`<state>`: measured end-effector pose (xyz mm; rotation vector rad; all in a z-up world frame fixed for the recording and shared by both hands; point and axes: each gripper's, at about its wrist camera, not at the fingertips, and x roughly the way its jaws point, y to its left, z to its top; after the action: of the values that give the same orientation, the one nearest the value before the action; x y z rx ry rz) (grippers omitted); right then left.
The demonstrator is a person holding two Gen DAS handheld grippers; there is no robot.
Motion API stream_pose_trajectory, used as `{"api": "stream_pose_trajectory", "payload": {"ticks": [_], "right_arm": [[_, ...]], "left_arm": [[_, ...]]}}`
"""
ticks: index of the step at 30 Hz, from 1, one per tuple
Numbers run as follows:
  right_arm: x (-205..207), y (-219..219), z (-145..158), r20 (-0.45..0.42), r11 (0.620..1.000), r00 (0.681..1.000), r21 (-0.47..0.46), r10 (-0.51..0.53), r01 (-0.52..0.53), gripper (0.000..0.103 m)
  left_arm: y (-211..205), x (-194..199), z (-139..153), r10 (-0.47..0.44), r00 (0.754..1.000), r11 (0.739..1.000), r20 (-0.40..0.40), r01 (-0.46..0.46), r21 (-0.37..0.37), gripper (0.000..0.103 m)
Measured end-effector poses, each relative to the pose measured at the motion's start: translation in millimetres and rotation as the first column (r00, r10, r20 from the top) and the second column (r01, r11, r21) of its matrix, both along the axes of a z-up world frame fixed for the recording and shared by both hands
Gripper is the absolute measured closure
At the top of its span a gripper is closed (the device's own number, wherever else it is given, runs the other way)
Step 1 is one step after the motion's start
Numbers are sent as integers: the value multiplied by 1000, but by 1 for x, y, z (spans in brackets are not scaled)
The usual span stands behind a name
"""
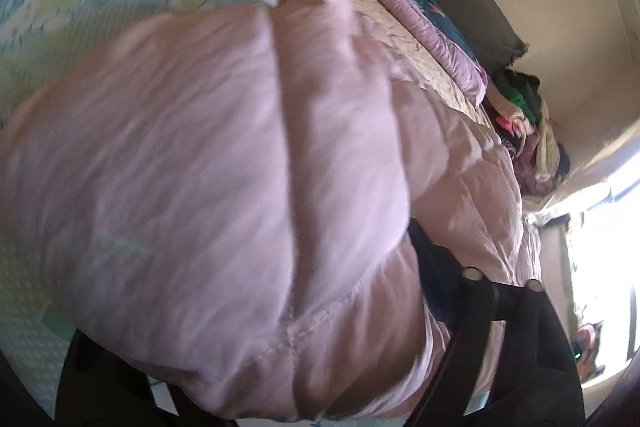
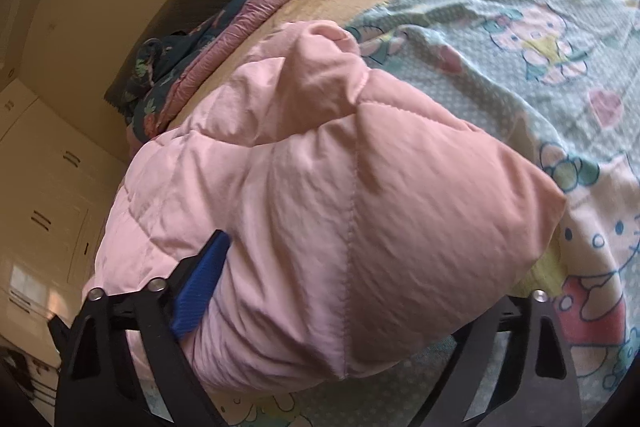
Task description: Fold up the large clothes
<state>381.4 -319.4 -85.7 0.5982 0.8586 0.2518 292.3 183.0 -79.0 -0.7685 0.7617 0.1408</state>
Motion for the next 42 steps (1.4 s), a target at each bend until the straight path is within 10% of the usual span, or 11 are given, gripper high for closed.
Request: {"api": "stream_pose_trajectory", "payload": {"ticks": [10, 26, 42], "right_arm": [[-9, 23, 31, 121, 983, 987, -158, 109, -90, 64], [-40, 57, 104, 260, 901, 925, -405, 278, -157, 71], [-117, 59, 155, 307, 869, 886, -460, 348, -183, 72]], "left_arm": [[-19, 5, 35, -57, 998, 982, 19, 53, 179, 64], [-48, -8, 88, -130, 989, 945, 71, 102, 311, 72], [-54, -75, 115, -159, 983, 924, 90, 116, 365, 72]]}}
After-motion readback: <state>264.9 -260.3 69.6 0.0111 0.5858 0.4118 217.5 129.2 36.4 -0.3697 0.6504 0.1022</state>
